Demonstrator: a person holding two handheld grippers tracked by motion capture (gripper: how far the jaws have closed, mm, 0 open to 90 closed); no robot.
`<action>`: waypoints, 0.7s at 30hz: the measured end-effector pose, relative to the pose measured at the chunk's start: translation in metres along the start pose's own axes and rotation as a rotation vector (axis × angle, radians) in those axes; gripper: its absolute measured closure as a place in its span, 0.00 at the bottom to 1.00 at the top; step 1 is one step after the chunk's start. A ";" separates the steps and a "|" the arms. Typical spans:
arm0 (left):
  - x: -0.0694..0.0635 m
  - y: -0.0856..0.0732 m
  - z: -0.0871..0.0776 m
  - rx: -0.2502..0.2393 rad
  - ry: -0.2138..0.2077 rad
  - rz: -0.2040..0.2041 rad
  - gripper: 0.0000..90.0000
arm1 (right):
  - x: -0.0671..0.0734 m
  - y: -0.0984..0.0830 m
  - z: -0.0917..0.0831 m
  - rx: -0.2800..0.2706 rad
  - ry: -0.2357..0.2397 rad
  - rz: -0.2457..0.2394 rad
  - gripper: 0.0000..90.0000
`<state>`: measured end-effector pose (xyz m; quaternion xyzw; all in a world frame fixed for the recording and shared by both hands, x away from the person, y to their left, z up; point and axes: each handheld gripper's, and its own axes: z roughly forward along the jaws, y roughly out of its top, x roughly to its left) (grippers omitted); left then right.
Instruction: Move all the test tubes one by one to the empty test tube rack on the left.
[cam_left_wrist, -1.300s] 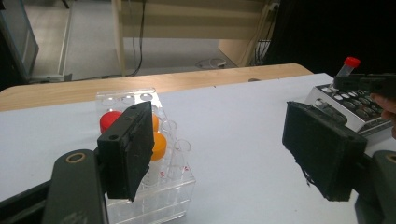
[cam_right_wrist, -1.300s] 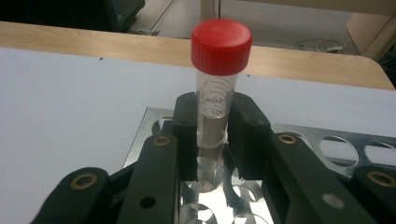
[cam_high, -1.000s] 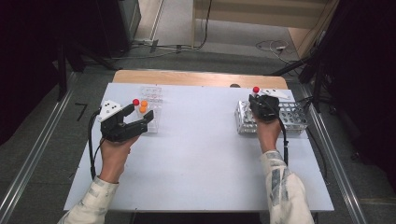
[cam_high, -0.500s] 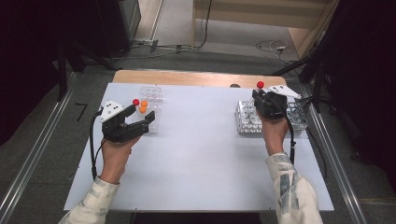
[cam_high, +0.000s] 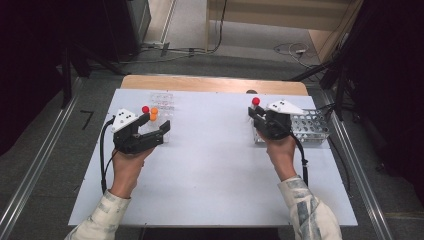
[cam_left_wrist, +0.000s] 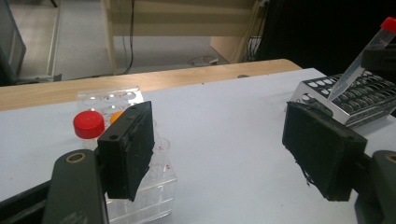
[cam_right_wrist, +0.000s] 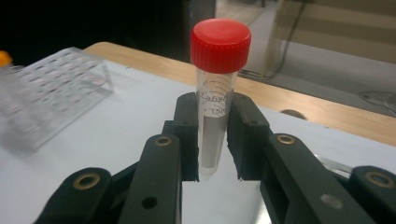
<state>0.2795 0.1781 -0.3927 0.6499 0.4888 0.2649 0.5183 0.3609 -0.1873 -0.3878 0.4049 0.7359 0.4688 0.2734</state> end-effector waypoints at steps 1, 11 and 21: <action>-0.001 0.000 0.000 0.000 -0.002 0.002 0.29 | 0.006 -0.001 0.000 0.002 0.018 -0.011 0.80; -0.015 -0.003 0.005 0.015 -0.032 0.032 0.29 | 0.064 -0.019 0.014 0.048 0.173 -0.073 0.79; -0.035 -0.014 0.019 0.057 -0.077 0.071 0.30 | 0.110 -0.036 0.034 0.089 0.272 -0.096 0.79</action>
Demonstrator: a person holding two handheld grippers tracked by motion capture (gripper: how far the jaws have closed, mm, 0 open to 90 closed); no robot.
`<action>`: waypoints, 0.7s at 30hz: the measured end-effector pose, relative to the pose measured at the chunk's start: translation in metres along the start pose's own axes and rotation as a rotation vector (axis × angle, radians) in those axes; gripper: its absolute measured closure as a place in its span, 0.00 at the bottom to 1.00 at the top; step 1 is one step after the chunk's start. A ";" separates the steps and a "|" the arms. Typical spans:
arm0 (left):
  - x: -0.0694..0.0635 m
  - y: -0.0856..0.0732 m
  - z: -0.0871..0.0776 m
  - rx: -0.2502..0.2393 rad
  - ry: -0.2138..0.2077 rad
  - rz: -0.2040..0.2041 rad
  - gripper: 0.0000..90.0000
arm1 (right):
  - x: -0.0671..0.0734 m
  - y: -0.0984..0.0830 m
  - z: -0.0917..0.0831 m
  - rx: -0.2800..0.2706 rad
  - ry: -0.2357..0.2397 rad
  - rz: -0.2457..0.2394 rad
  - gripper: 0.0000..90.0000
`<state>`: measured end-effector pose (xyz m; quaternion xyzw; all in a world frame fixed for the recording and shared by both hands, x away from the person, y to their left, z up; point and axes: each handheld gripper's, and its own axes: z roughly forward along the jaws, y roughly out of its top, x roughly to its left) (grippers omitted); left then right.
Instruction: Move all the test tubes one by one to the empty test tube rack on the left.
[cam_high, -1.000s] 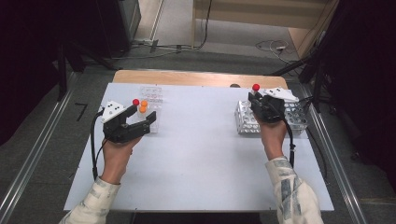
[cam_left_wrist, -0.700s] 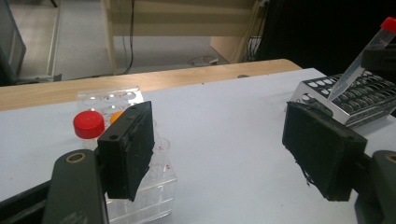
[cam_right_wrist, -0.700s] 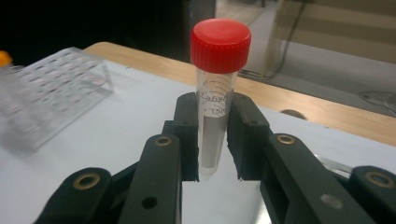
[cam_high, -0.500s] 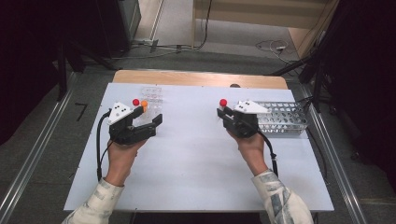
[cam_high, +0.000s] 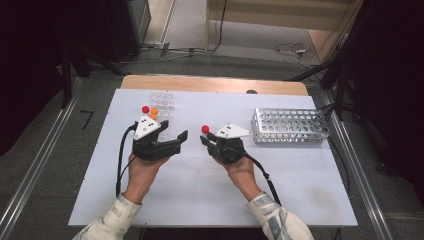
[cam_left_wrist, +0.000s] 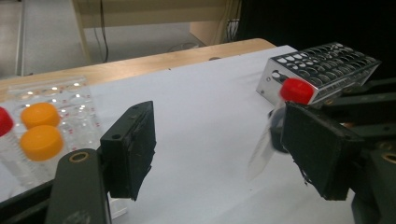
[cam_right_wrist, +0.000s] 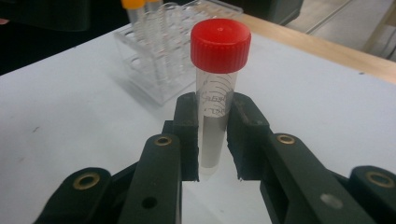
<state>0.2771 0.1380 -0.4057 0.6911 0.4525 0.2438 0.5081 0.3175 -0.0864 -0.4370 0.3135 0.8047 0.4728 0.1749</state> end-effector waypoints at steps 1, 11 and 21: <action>-0.001 -0.001 0.001 0.001 -0.008 0.001 0.31 | 0.003 -0.001 0.003 0.004 0.006 -0.006 0.79; -0.010 -0.006 0.007 0.019 -0.056 0.031 0.42 | 0.027 0.000 0.019 0.028 0.058 -0.035 0.80; -0.013 -0.012 0.012 0.037 -0.043 0.081 0.68 | 0.035 0.004 0.019 0.019 0.083 -0.039 0.79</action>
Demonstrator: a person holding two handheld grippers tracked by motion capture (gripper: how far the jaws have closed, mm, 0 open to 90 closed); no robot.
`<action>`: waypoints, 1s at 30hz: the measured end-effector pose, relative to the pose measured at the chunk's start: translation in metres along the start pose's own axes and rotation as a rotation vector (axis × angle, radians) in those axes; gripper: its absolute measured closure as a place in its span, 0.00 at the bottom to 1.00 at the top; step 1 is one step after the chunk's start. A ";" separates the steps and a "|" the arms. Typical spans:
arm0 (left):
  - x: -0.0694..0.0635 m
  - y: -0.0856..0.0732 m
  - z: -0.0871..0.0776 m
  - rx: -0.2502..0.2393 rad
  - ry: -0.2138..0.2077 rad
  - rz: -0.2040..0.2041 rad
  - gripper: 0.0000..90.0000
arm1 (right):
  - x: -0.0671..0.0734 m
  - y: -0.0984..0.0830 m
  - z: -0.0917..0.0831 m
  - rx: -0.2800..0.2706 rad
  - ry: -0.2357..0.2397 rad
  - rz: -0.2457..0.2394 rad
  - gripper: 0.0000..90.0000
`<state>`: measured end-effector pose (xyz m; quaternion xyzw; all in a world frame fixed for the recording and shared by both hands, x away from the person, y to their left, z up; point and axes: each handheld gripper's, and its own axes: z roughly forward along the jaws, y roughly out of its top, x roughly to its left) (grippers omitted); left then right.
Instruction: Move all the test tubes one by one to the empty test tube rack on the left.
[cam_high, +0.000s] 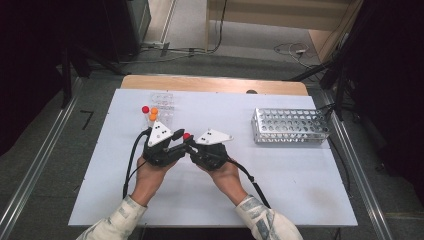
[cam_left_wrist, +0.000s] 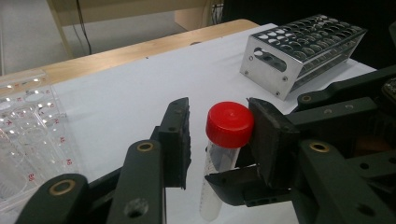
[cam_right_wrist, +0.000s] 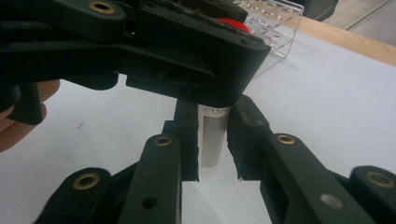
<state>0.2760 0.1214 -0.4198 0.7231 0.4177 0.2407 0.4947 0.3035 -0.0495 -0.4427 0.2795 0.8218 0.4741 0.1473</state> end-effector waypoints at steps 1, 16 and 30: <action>0.000 0.000 0.000 -0.001 0.001 0.001 0.69 | 0.000 0.000 0.000 0.000 0.000 -0.001 0.79; 0.003 0.002 -0.005 -0.014 0.007 0.002 0.78 | -0.004 -0.003 0.000 0.016 0.008 -0.007 0.57; 0.029 0.015 -0.038 -0.051 0.068 -0.063 0.78 | -0.032 -0.023 -0.032 0.028 -0.032 0.027 0.43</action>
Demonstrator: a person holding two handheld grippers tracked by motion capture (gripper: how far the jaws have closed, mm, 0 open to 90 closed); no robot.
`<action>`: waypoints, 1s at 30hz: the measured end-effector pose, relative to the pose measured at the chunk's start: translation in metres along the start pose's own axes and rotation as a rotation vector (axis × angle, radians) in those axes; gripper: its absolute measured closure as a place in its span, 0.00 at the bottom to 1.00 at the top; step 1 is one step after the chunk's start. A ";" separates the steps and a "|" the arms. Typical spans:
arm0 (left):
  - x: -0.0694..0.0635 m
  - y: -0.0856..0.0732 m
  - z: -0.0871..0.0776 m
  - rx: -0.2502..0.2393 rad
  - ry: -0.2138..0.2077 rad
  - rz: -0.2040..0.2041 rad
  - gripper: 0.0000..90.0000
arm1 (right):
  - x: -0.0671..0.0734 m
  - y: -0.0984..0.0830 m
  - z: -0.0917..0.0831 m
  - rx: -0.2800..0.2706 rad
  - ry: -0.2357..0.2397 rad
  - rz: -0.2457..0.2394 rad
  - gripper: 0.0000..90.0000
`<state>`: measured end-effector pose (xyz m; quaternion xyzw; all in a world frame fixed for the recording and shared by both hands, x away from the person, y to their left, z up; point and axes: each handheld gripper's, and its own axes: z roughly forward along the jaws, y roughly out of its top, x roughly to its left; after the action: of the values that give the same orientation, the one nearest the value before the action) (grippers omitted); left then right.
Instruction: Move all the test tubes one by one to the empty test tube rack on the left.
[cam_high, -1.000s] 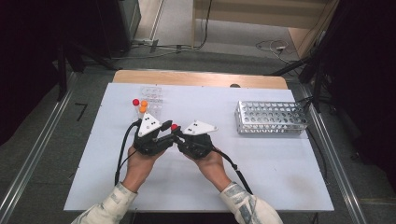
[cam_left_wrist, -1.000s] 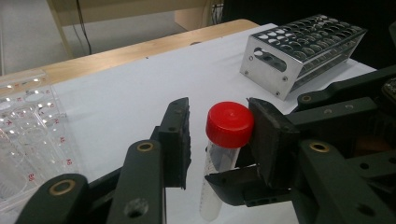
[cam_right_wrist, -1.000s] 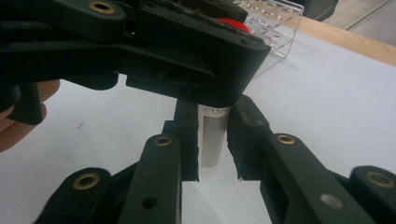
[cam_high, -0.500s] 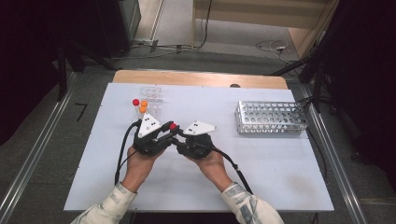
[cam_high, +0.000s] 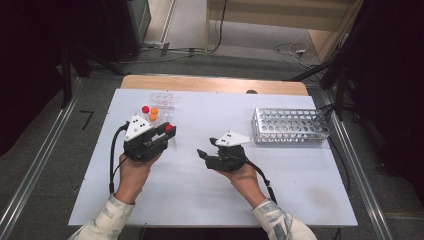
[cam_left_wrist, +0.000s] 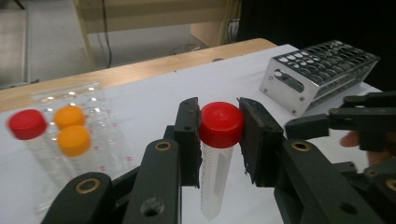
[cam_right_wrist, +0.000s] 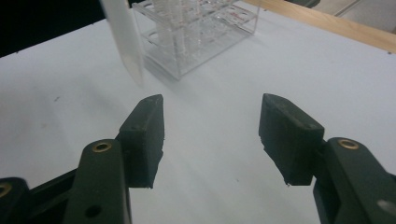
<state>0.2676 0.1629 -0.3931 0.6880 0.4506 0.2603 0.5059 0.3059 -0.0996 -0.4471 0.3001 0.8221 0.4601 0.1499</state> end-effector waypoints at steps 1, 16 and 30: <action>0.003 0.001 -0.003 -0.004 0.008 -0.003 0.78 | -0.002 -0.002 -0.003 0.000 -0.006 0.000 0.42; 0.042 0.015 -0.020 -0.048 0.148 -0.060 0.78 | -0.027 -0.020 -0.034 -0.003 -0.070 0.029 0.41; 0.060 0.026 -0.009 -0.055 0.263 -0.049 0.79 | -0.044 -0.031 -0.050 0.015 -0.100 0.068 0.31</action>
<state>0.2973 0.2179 -0.3713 0.6226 0.5224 0.3479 0.4674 0.3028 -0.1735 -0.4478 0.3514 0.8065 0.4431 0.1726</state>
